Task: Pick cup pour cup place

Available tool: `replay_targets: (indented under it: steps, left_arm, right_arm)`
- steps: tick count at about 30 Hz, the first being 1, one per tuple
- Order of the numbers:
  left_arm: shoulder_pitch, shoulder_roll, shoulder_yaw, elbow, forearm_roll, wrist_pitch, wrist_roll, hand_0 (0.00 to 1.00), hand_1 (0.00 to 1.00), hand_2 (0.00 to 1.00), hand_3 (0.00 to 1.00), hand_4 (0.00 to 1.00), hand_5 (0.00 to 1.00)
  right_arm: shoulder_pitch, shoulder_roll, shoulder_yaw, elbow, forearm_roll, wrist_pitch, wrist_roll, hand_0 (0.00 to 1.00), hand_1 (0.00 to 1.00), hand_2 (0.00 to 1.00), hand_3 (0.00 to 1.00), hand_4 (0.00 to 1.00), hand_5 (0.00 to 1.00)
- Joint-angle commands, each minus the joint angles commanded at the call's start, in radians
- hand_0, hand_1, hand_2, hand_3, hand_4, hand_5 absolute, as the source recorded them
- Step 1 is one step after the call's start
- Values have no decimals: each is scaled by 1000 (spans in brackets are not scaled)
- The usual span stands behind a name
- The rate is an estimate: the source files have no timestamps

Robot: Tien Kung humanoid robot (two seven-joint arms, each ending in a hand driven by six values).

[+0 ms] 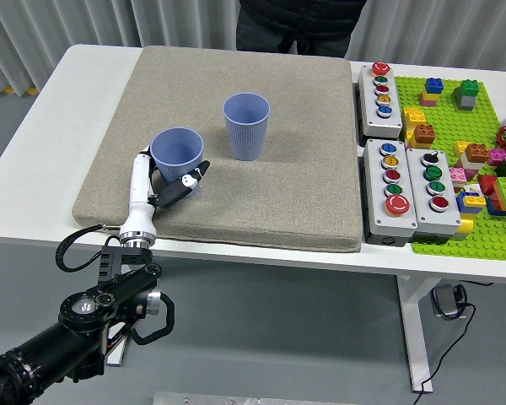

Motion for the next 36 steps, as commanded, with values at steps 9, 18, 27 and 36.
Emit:
replay_targets:
  steps: [9,18,27,36]
  left_arm:
    - [9,1,-12,-5,38,-11,18,606,628,720,690,917,330]
    - [10,3,-23,-10,73,-57,34,638,667,802,786,940,367]
    - [9,6,-31,-19,119,-78,58,713,741,919,924,953,388]
    - [14,8,-42,-35,139,-78,58,727,753,928,934,955,396]
  right_arm:
    - [-5,0,0,1,-4,1,-1,701,704,653,628,23,313]
    - [-5,1,-3,1,-1,1,-3,701,704,653,628,22,314]
    - [-4,0,-3,1,3,1,-2,701,704,653,628,22,314]
    - [-1,-1,-3,1,6,-1,-2,701,704,653,628,21,314]
